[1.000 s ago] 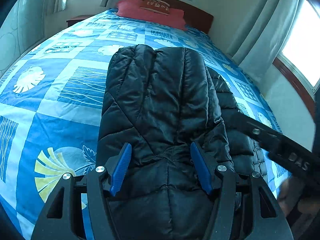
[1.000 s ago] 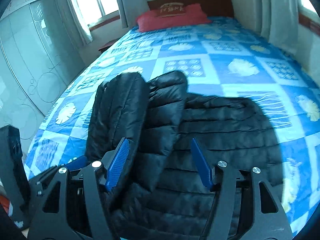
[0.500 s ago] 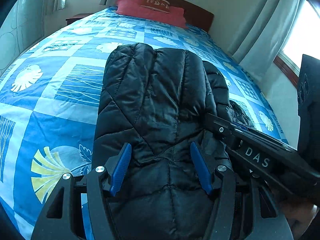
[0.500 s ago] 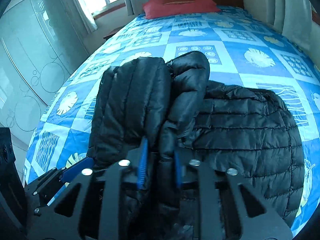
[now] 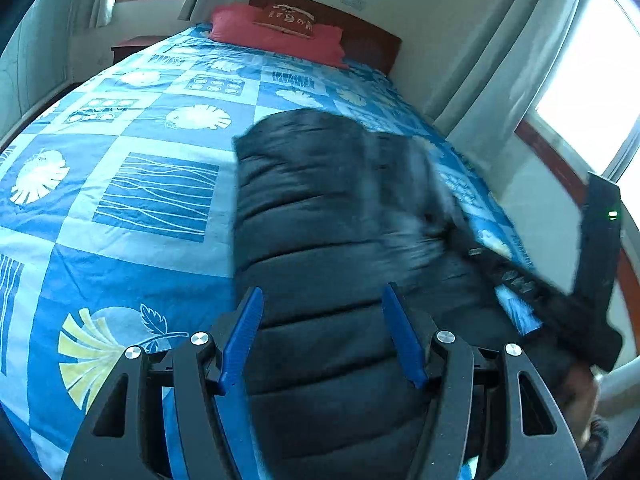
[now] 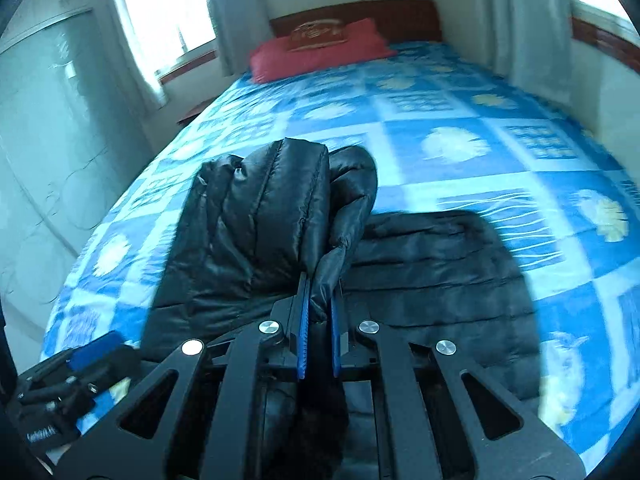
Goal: Fold large clothes
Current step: 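Fold the held jacket section over with the right tool toward the left tool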
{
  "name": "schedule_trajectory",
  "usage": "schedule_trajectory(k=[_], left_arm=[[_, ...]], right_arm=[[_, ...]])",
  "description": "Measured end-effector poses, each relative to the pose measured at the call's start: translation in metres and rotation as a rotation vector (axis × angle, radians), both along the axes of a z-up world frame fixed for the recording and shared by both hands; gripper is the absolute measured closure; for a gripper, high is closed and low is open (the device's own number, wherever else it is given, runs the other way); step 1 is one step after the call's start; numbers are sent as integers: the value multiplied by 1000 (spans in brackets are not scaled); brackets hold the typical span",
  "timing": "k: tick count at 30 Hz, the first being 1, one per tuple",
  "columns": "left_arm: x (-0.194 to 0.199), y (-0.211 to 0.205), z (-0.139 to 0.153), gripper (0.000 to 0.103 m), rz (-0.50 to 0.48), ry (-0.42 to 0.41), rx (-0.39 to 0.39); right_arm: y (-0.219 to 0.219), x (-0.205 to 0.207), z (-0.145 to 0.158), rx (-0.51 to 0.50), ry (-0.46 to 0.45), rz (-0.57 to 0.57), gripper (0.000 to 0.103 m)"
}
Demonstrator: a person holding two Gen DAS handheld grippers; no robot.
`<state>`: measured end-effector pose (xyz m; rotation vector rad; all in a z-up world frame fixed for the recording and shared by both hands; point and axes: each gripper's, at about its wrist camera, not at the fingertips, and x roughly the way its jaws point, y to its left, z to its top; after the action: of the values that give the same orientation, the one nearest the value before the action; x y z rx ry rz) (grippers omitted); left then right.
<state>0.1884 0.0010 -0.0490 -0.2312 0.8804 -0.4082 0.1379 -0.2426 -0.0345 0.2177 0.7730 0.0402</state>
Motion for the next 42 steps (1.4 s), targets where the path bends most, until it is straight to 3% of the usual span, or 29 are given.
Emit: schedule_trajectory(k=[5, 11, 16, 21, 24, 26, 28, 31, 36, 39, 42], left_arm=[[8, -14, -17, 41, -9, 34, 35], [11, -48, -30, 41, -82, 49, 68], [15, -74, -45, 41, -123, 63, 93], [22, -94, -61, 39, -123, 44, 202], [24, -98, -66, 39, -119, 37, 238], [23, -96, -62, 39, -112, 36, 233], [20, -88, -54, 39, -92, 31, 211], [9, -81, -38, 39, -55, -25, 202], [-5, -80, -22, 39, -66, -82, 145], [2, -87, -36, 39, -89, -25, 108], [7, -95, -51, 39, -88, 10, 102]], right_arm=[[-53, -8, -8, -21, 13, -94, 95], [-114, -9, -63, -5, 120, -171, 95], [-122, -9, -94, -35, 147, -148, 95], [-130, -11, -109, -4, 159, -141, 94], [-133, -10, -106, 2, 166, -135, 93], [-137, -14, -98, -2, 164, -138, 86], [-144, -24, -84, -1, 154, -164, 77], [-146, -49, -51, -47, 83, -216, 77], [-109, -88, -15, -40, 16, -70, 78], [-73, -96, -25, -63, 58, 69, 78], [-66, -91, -54, -123, 140, 60, 78]])
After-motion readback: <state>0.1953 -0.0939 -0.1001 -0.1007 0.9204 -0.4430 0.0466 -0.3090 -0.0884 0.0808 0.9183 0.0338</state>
